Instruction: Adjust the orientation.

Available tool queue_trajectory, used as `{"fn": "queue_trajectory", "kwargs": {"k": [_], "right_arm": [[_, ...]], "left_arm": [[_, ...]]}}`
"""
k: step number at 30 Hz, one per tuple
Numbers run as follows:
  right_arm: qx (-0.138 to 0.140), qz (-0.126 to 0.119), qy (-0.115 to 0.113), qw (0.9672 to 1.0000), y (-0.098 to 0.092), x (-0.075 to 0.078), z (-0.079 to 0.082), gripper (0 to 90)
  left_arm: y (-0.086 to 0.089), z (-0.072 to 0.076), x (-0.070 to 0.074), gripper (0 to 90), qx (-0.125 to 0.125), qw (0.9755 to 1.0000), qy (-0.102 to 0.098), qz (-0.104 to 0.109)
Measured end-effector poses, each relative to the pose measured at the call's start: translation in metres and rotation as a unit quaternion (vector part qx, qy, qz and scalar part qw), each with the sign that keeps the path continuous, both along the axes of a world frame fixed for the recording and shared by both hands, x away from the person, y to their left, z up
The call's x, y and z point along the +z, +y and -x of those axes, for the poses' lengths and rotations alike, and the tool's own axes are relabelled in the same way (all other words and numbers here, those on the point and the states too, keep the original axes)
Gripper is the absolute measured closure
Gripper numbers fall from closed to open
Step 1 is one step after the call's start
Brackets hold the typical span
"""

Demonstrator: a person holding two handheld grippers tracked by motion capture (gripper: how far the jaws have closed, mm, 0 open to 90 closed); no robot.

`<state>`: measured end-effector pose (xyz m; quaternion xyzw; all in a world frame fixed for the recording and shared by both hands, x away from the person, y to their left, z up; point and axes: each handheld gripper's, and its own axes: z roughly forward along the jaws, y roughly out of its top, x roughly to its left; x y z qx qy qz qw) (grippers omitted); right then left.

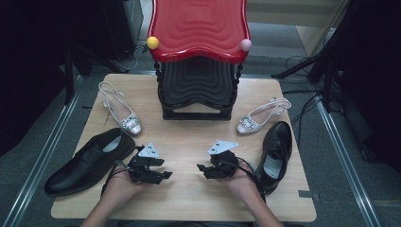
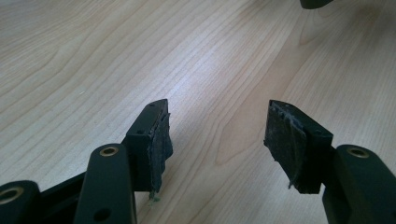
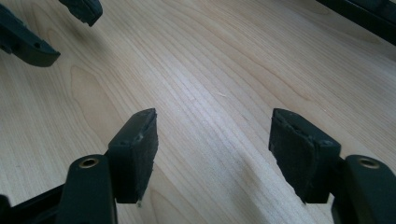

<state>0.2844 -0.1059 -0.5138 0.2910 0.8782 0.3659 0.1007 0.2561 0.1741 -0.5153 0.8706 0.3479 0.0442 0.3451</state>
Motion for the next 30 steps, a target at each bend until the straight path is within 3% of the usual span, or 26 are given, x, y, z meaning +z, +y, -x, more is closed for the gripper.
{"fn": "queue_trajectory", "kwargs": {"k": [6,8,11,19,30], "right_arm": [[0.002,0.000,0.008,1.0000,-0.002,0.000,-0.003,39.9],[0.005,-0.004,0.019,0.9998,-0.003,0.000,-0.004,41.5],[0.006,-0.005,0.021,0.9998,-0.002,0.001,-0.004,42.1],[0.007,-0.029,0.020,0.9994,-0.005,0.004,-0.004,43.1],[0.009,-0.029,0.033,0.9990,-0.003,0.002,-0.005,43.4]], "left_arm": [[0.006,0.000,0.005,39.6,0.008,1.0000,-0.001,0.001],[0.011,-0.001,0.009,40.3,0.025,0.9996,0.004,0.013],[0.015,-0.002,0.012,40.8,0.030,0.9994,0.007,0.014],[0.023,-0.005,0.015,40.7,0.034,0.9993,0.015,0.008],[0.036,-0.006,0.025,40.9,0.043,0.9989,0.020,0.007]]}}
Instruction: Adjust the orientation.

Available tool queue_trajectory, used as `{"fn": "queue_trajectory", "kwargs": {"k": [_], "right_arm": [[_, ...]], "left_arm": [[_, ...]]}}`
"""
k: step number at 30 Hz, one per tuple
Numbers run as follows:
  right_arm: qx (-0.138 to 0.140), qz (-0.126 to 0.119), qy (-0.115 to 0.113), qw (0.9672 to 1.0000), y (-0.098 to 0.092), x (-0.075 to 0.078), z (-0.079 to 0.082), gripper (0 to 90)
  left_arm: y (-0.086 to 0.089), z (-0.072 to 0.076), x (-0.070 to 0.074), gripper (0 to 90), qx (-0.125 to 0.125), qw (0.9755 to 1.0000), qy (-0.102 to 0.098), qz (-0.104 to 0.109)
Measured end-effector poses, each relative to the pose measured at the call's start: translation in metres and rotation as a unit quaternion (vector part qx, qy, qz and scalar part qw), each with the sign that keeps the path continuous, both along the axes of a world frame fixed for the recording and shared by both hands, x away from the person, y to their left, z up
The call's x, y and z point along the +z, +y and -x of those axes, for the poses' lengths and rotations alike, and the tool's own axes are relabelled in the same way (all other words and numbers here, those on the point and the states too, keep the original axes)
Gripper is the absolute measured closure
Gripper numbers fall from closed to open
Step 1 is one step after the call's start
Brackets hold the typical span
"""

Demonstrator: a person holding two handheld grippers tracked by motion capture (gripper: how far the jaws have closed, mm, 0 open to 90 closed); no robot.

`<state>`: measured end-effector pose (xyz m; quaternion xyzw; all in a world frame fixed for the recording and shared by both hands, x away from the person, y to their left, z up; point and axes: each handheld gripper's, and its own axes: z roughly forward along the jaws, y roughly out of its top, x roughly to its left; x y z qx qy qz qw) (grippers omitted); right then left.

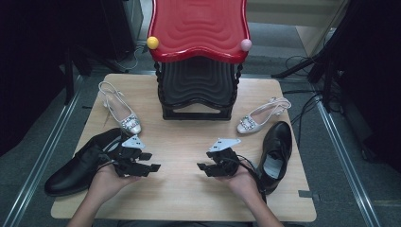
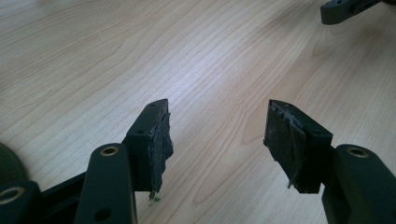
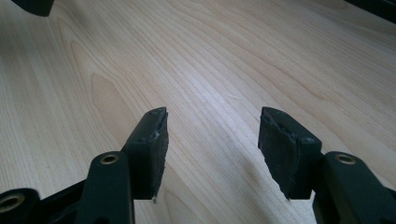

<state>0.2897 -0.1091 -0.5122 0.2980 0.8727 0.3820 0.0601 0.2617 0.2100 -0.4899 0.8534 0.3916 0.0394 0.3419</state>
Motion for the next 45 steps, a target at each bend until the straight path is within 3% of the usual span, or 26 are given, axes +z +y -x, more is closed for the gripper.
{"fn": "queue_trajectory", "kwargs": {"k": [13,15,16,18,26,28,32,37,39,42,44,45], "right_arm": [[0.000,0.003,0.007,1.0000,0.001,-0.001,0.000,43.4],[0.000,0.006,0.008,0.9999,0.001,-0.002,-0.001,43.5],[0.000,0.008,0.009,0.9999,0.001,-0.003,-0.001,43.5],[0.000,0.009,0.011,0.9999,0.001,-0.003,-0.001,43.5],[0.000,0.014,0.014,0.9998,0.001,-0.005,-0.001,43.3],[0.000,0.016,0.015,0.9998,0.001,-0.006,-0.001,43.1],[-0.004,0.016,0.016,0.9997,-0.001,-0.007,0.000,42.9],[-0.012,0.021,0.019,0.9995,-0.004,-0.007,0.003,42.6],[-0.014,0.019,0.018,0.9995,-0.006,-0.007,0.004,42.5],[-0.019,0.021,0.019,0.9994,-0.010,-0.008,0.005,42.6],[-0.024,0.022,0.019,0.9993,-0.013,-0.008,0.006,42.5],[-0.025,0.020,0.019,0.9993,-0.014,-0.008,0.007,42.6]], "left_arm": [[0.022,-0.001,0.017,41.9,0.015,0.9999,-0.006,-0.004],[0.030,0.000,0.024,42.8,0.008,0.9998,-0.002,0.020],[0.033,0.001,0.027,43.0,0.007,0.9998,-0.010,0.013],[0.039,0.001,0.032,43.0,0.018,0.9997,-0.017,0.000],[0.068,0.002,0.046,43.1,0.054,0.9981,-0.028,0.009],[0.081,0.002,0.052,43.1,0.072,0.9968,-0.026,0.022],[0.094,0.002,0.059,43.1,0.086,0.9955,-0.037,0.018],[0.103,-0.003,0.059,46.9,0.093,0.9946,-0.041,0.019],[0.107,-0.008,0.057,47.0,0.106,0.9935,-0.041,0.011],[0.107,-0.012,0.053,50.3,0.104,0.9938,-0.039,-0.001],[0.106,-0.017,0.048,50.9,0.099,0.9946,-0.031,-0.007],[0.104,-0.022,0.043,51.4,0.095,0.9952,-0.017,-0.017]]}}
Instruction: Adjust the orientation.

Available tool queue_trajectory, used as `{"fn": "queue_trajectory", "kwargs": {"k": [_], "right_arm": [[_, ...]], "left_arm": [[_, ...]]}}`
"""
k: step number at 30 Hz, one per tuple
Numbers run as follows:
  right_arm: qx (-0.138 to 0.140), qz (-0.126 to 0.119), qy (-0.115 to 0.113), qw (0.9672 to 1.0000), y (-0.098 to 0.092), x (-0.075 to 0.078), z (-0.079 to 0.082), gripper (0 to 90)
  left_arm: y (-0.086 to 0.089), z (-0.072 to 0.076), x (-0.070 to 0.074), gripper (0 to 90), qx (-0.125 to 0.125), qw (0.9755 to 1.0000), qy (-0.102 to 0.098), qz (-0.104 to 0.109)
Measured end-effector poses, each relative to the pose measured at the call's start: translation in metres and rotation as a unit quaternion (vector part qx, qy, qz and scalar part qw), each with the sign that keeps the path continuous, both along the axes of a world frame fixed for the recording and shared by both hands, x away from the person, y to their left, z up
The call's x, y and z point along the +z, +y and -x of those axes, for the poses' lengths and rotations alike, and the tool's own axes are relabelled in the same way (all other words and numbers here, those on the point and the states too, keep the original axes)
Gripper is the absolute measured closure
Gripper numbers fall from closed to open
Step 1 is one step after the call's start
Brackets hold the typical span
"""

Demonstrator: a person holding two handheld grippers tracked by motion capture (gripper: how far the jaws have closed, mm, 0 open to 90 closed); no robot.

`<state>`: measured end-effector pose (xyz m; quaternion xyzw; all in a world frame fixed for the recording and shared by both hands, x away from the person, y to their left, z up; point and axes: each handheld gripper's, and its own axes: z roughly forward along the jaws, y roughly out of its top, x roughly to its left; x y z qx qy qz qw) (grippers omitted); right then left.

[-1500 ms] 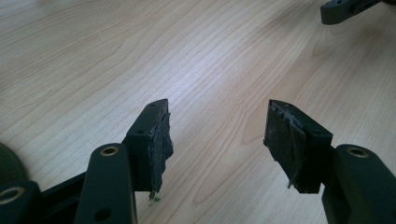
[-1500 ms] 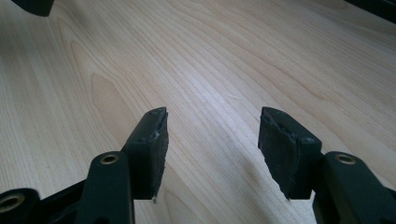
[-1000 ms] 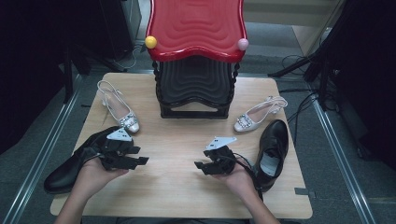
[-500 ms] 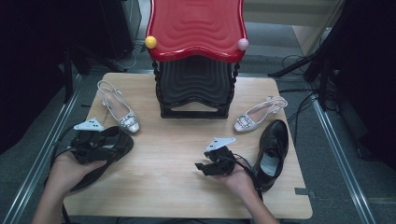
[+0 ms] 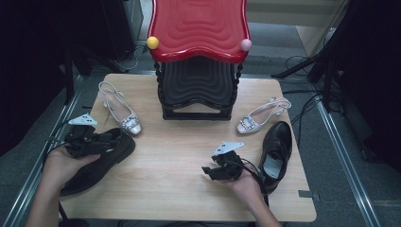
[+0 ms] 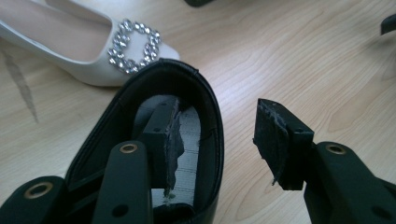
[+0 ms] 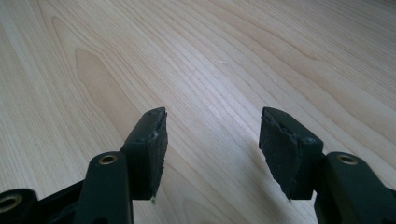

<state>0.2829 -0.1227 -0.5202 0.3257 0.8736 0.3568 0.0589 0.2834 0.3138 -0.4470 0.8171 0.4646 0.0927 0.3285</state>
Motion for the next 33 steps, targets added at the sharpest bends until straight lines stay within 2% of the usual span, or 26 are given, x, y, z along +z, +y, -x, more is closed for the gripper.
{"fn": "queue_trajectory", "kwargs": {"k": [2,6,8,10,13,16,17,18,19,20,22,25,28,31,33], "right_arm": [[-0.004,0.000,-0.002,1.0000,-0.003,0.000,0.002,42.5],[-0.010,0.000,-0.003,0.9999,-0.006,0.000,0.003,42.4],[-0.013,0.001,-0.004,0.9999,-0.009,0.000,0.004,42.2],[-0.015,0.002,-0.001,0.9999,-0.009,-0.001,0.005,42.2],[-0.014,0.004,-0.001,0.9999,-0.009,-0.002,0.005,42.0],[-0.014,0.006,0.002,0.9999,-0.009,-0.002,0.006,41.9],[-0.011,0.007,0.000,0.9999,-0.008,-0.003,0.006,41.8],[-0.011,0.008,-0.001,0.9999,-0.008,-0.003,0.006,41.8],[-0.009,0.010,-0.001,0.9999,-0.008,-0.003,0.006,41.8],[-0.010,0.011,0.001,0.9999,-0.008,-0.003,0.007,41.7],[-0.009,0.012,0.001,0.9999,-0.007,-0.004,0.006,41.8],[-0.009,0.014,0.001,0.9999,-0.007,-0.005,0.006,41.7],[-0.008,0.014,0.002,0.9999,-0.007,-0.005,0.006,41.6],[-0.007,0.013,0.002,0.9999,-0.007,-0.004,0.007,41.6],[-0.004,0.012,0.000,0.9999,-0.007,-0.004,0.006,41.6]], "left_arm": [[-0.005,-0.005,-0.005,51.7,-0.006,0.9999,0.012,-0.003],[-0.013,-0.012,-0.011,53.9,-0.008,0.9998,0.016,-0.013],[-0.021,-0.019,-0.019,56.3,-0.002,0.9989,0.028,-0.037],[-0.023,-0.020,-0.020,57.3,0.000,0.9986,0.031,-0.042],[-0.027,-0.025,-0.021,58.2,-0.011,0.9989,0.038,-0.023],[-0.027,-0.029,-0.025,59.6,-0.008,0.9986,0.047,-0.022],[-0.027,-0.033,-0.030,60.5,-0.007,0.9982,0.054,-0.023],[-0.027,-0.034,-0.032,61.9,-0.009,0.9979,0.055,-0.032],[-0.027,-0.034,-0.032,63.4,-0.009,0.9979,0.055,-0.032],[-0.030,-0.036,-0.035,65.3,0.002,0.9975,0.055,-0.044],[-0.032,-0.037,-0.039,69.2,0.008,0.9967,0.054,-0.060],[-0.032,-0.039,-0.039,71.7,0.012,0.9962,0.064,-0.059],[-0.033,-0.038,-0.037,76.7,0.012,0.9956,0.065,-0.066],[-0.032,-0.036,-0.033,80.5,0.011,0.9956,0.067,-0.066],[-0.036,-0.032,-0.029,82.2,0.011,0.9944,0.065,-0.083]]}}
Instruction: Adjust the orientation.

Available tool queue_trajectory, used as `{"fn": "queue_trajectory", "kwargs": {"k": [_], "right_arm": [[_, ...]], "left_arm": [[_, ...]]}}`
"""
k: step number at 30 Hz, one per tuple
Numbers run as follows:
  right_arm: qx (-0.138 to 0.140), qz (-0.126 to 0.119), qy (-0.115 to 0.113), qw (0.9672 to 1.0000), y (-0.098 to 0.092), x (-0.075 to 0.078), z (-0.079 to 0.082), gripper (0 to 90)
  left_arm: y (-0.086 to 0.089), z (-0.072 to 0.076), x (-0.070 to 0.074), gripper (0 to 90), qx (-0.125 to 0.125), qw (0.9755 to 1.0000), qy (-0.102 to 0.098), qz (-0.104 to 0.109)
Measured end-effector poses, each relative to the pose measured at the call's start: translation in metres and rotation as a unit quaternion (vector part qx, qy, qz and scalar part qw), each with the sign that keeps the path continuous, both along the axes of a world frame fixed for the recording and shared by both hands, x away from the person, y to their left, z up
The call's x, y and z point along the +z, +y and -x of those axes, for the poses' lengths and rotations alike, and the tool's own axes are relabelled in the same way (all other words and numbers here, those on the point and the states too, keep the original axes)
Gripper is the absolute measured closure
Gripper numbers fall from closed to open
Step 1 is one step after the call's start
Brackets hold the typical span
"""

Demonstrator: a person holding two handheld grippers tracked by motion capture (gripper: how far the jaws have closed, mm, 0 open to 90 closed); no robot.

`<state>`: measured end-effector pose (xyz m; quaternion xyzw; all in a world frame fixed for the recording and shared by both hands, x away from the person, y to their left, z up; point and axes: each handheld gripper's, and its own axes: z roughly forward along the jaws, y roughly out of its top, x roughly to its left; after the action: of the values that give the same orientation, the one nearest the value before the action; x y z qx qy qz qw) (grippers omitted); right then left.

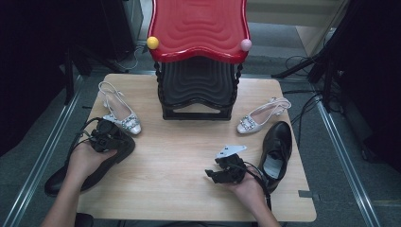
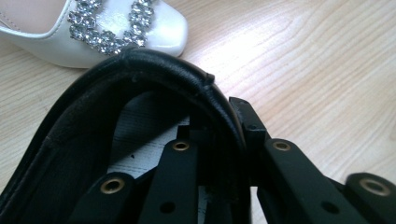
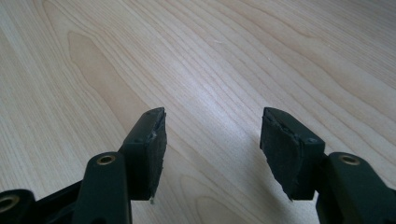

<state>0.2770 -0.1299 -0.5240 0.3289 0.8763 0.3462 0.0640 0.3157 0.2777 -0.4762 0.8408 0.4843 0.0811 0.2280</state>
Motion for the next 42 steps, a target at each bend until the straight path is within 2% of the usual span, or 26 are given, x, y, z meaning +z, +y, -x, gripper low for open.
{"fn": "queue_trajectory", "kwargs": {"k": [2,3,4,7,8,9,10,13,16,18,19,20,22,23,25,30,31,33,35,36,39,40,41,42], "right_arm": [[0.000,-0.001,0.001,1.0000,0.000,0.000,-0.001,41.6],[0.000,-0.001,0.001,1.0000,0.000,0.000,-0.001,41.6],[0.000,-0.003,0.001,1.0000,0.001,0.001,-0.001,41.6],[0.004,-0.003,-0.001,1.0000,0.002,0.001,-0.002,41.6],[0.008,-0.005,-0.003,1.0000,0.004,0.002,-0.003,41.6],[0.007,-0.004,-0.002,1.0000,0.004,0.002,-0.003,41.6],[0.010,-0.005,-0.006,0.9999,0.005,0.003,-0.004,41.6],[0.013,-0.007,-0.005,0.9999,0.008,0.003,-0.006,41.4],[0.015,-0.009,-0.002,0.9998,0.010,0.004,-0.008,41.3],[0.021,-0.010,-0.002,0.9997,0.015,0.005,-0.010,40.8],[0.022,-0.010,-0.001,0.9997,0.017,0.005,-0.010,40.6],[0.028,-0.010,-0.004,0.9996,0.018,0.006,-0.010,40.5],[0.030,-0.015,-0.003,0.9994,0.020,0.006,-0.010,40.5],[0.030,-0.015,-0.003,0.9994,0.020,0.006,-0.010,40.5],[0.035,-0.023,-0.003,0.9991,0.022,0.008,-0.010,40.5],[0.036,-0.028,-0.005,0.9989,0.021,0.013,-0.012,40.5],[0.036,-0.028,-0.005,0.9989,0.021,0.013,-0.012,40.5],[0.032,-0.029,-0.006,0.9990,0.019,0.014,-0.012,40.5],[0.031,-0.031,-0.004,0.9990,0.018,0.014,-0.012,40.5],[0.027,-0.033,-0.004,0.9991,0.016,0.015,-0.012,40.5],[0.026,-0.036,-0.005,0.9990,0.013,0.016,-0.012,40.5],[0.025,-0.036,-0.006,0.9990,0.013,0.016,-0.012,40.5],[0.024,-0.037,-0.006,0.9990,0.012,0.016,-0.012,40.5],[0.023,-0.037,-0.004,0.9991,0.012,0.016,-0.012,40.5]], "left_arm": [[-0.007,0.006,0.004,83.7,-0.004,0.9998,0.000,-0.020],[-0.007,0.006,0.004,84.2,-0.004,0.9998,0.000,-0.020],[-0.008,0.011,0.008,84.8,-0.009,0.9998,-0.003,-0.019],[-0.007,0.017,0.011,86.1,-0.012,0.9999,-0.006,-0.010],[-0.007,0.022,0.016,86.2,-0.012,0.9998,-0.014,-0.010],[-0.007,0.022,0.016,86.4,-0.012,0.9998,-0.014,-0.010],[-0.008,0.028,0.022,86.5,-0.010,0.9996,-0.025,-0.010],[-0.011,0.036,0.030,86.9,-0.021,0.9991,-0.036,0.007],[-0.017,0.040,0.034,87.1,-0.026,0.9990,-0.037,-0.001],[-0.028,0.046,0.038,87.1,-0.025,0.9982,-0.045,-0.030],[-0.030,0.048,0.040,87.1,-0.024,0.9981,-0.049,-0.031],[-0.030,0.048,0.040,87.1,-0.024,0.9981,-0.049,-0.031],[-0.035,0.047,0.044,87.1,-0.031,0.9983,-0.048,-0.011],[-0.035,0.047,0.044,87.1,-0.031,0.9983,-0.048,-0.011],[-0.046,0.043,0.048,87.1,-0.041,0.9983,-0.041,-0.012],[-0.072,0.037,0.054,87.1,-0.066,0.9970,-0.038,-0.017],[-0.072,0.037,0.054,87.1,-0.066,0.9970,-0.038,-0.017],[-0.088,0.035,0.056,87.0,-0.084,0.9957,-0.032,-0.023],[-0.093,0.034,0.056,87.0,-0.090,0.9952,-0.028,-0.024],[-0.102,0.033,0.056,87.0,-0.103,0.9941,-0.025,-0.020],[-0.111,0.031,0.055,86.9,-0.111,0.9935,-0.022,-0.011],[-0.119,0.027,0.052,86.9,-0.120,0.9926,-0.015,-0.011],[-0.119,0.027,0.052,86.9,-0.120,0.9926,-0.015,-0.011],[-0.129,0.024,0.049,86.9,-0.130,0.9914,-0.010,-0.011]]}}
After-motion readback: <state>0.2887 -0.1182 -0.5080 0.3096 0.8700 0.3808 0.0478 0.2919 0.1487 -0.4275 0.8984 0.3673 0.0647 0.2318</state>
